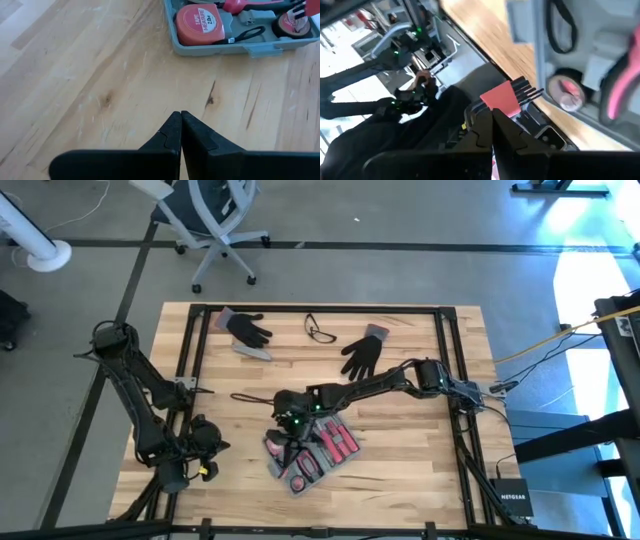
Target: Prefit tool cases
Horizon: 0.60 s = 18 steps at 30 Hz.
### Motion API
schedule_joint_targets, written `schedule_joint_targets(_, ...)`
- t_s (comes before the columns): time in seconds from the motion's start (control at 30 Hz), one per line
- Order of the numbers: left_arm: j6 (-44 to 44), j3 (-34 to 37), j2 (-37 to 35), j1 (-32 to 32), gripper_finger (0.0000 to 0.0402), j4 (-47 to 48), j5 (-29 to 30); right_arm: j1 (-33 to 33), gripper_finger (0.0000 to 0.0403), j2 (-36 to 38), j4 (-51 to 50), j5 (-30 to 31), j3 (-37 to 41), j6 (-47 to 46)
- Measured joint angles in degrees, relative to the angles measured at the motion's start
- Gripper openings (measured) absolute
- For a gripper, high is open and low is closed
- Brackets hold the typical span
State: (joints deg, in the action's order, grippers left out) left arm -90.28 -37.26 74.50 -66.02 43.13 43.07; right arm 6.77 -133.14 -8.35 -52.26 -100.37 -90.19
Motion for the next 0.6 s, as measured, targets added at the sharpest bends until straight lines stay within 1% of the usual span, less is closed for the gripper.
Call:
schedule_joint_targets(0.23, -0.5, 0.0, 0.0, 0.0, 0.0, 0.0, 0.0, 0.0, 0.0, -0.1, 0.2, 0.3, 0.7, -1.2)
schedule_joint_targets(0.6, -1.5, 0.0, 0.0, 0.1, 0.0, 0.0, 0.0, 0.0, 0.0001, -0.2, -2.6, 2.2, 0.8, -4.3)
